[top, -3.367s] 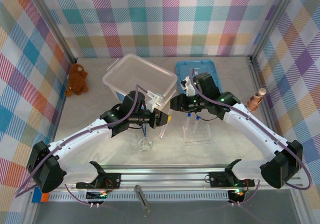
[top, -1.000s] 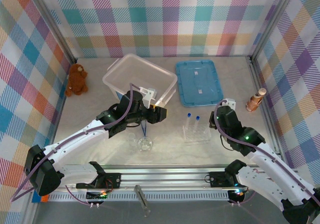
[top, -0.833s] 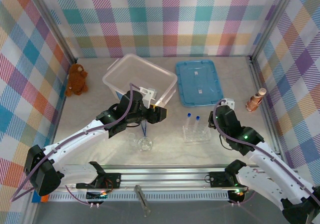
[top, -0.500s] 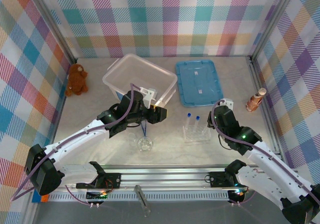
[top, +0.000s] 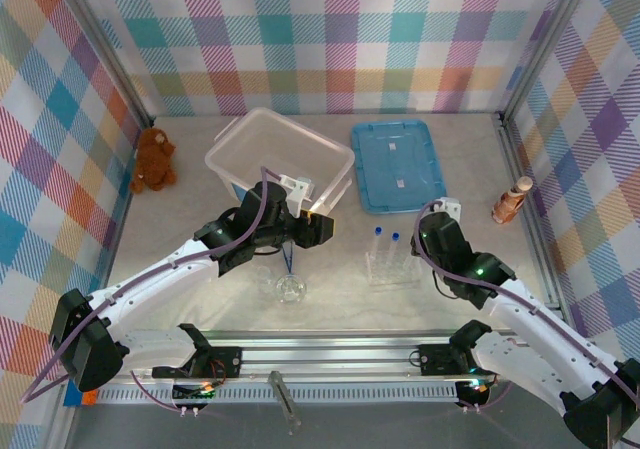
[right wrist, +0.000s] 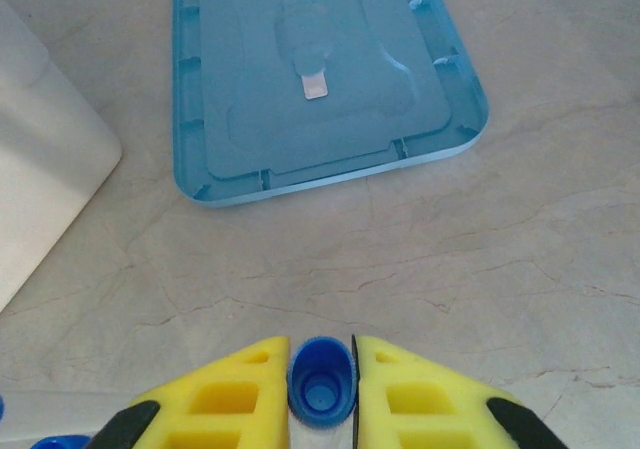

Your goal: Organize the chemistry lab equipment

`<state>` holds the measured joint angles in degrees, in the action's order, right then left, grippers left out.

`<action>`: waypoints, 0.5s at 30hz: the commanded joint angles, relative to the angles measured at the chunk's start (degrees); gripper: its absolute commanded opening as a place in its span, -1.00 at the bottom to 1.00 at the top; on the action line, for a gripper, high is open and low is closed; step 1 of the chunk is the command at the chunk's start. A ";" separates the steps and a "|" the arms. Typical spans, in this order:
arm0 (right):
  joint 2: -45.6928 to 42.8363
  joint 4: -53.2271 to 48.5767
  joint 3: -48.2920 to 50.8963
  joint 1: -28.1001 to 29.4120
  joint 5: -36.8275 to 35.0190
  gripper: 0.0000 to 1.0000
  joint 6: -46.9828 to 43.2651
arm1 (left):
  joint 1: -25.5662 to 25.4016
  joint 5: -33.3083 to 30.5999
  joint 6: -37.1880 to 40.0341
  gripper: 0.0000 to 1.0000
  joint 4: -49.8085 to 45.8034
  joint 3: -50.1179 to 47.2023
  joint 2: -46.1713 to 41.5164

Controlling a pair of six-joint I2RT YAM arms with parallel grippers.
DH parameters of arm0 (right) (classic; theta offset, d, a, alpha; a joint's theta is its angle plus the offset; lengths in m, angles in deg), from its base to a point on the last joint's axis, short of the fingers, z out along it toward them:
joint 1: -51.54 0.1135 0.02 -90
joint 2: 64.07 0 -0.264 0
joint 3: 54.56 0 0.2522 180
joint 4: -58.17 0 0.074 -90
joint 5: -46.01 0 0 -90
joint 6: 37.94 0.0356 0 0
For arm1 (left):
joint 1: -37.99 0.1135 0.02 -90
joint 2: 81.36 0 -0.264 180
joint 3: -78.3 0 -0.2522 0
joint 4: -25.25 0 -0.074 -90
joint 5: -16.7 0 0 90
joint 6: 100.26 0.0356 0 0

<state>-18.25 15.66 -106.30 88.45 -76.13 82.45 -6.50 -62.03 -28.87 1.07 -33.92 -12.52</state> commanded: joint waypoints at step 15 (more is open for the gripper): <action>-0.74 1.55 2.54 7.52 -4.16 -0.55 0.58 | 0.30 -0.11 -0.63 0.08 1.51 -1.99 -0.58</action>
<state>-18.42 18.02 -104.59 95.20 -80.00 81.67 -6.50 -62.06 -28.89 1.12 -34.95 -12.52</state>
